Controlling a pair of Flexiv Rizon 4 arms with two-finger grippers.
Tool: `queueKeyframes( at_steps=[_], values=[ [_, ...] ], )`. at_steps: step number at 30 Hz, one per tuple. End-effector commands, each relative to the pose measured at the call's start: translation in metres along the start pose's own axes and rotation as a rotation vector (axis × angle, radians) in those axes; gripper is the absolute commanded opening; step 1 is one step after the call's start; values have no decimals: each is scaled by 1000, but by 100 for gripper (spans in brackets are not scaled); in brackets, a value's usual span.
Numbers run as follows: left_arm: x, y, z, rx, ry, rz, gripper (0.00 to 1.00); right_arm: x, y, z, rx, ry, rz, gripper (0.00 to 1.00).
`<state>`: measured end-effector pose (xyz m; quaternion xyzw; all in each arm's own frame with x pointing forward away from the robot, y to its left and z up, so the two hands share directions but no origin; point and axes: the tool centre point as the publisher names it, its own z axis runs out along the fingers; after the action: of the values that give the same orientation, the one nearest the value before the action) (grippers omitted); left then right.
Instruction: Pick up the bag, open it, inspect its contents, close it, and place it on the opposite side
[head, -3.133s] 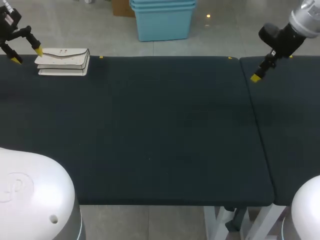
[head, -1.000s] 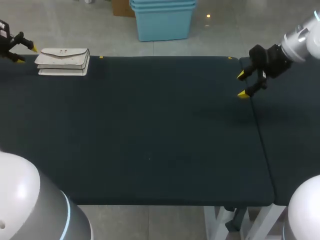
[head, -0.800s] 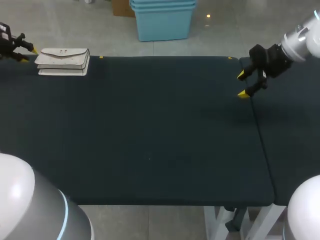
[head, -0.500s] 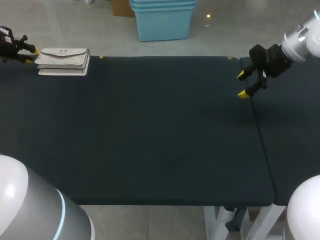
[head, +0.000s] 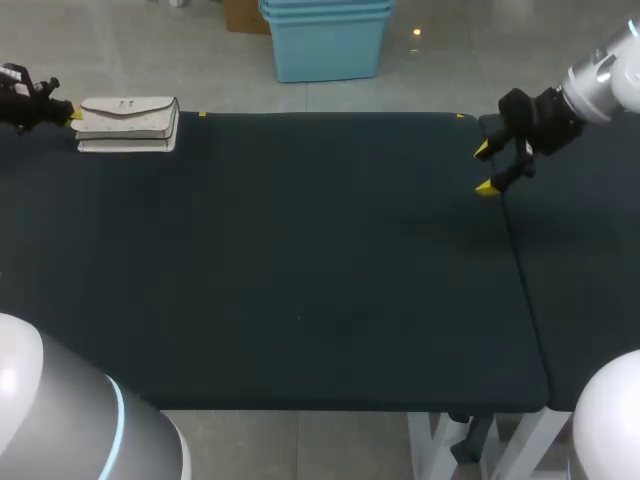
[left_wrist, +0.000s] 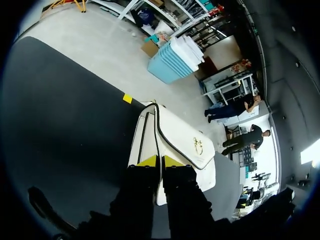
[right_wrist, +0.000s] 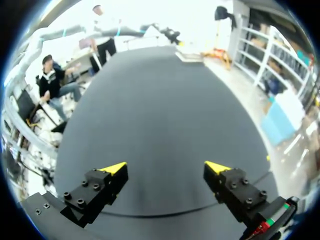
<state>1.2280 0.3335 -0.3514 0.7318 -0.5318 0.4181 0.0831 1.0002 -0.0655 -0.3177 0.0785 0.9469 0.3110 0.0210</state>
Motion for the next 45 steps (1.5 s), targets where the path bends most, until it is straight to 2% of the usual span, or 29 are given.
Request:
queueKeyframes(
  at_steps=[1,12,19,21,24,30,36,39,40,43,44,45],
  values=[
    [-4,6,-7,-799,107,-3,0,-1,0,0,0,3,0,100],
    [19,68,-13,-860,152,30,0,-1,0,0,0,3,0,100],
    [23,83,-11,-870,155,25,0,-1,0,0,0,3,0,100],
    [25,85,-12,-872,161,17,30,-1,0,0,0,3,0,100],
    [27,86,-15,-881,167,20,40,-1,0,0,0,3,0,100],
    [29,77,-20,-934,176,16,24,-1,0,0,0,3,0,100],
    [23,68,-14,-1003,161,12,25,-1,0,0,0,3,0,100],
    [19,68,-7,-1017,153,5,31,-1,0,0,0,3,0,100],
    [18,67,-5,-1017,152,4,29,-1,0,0,0,3,0,100],
    [18,67,-2,-1024,175,-2,18,-1,0,0,0,3,0,100],
    [17,67,-1,-1028,175,0,4,-1,0,0,0,3,0,100],
    [18,68,1,-1034,177,1,0,-1,0,0,0,3,0,100]
  ],
)
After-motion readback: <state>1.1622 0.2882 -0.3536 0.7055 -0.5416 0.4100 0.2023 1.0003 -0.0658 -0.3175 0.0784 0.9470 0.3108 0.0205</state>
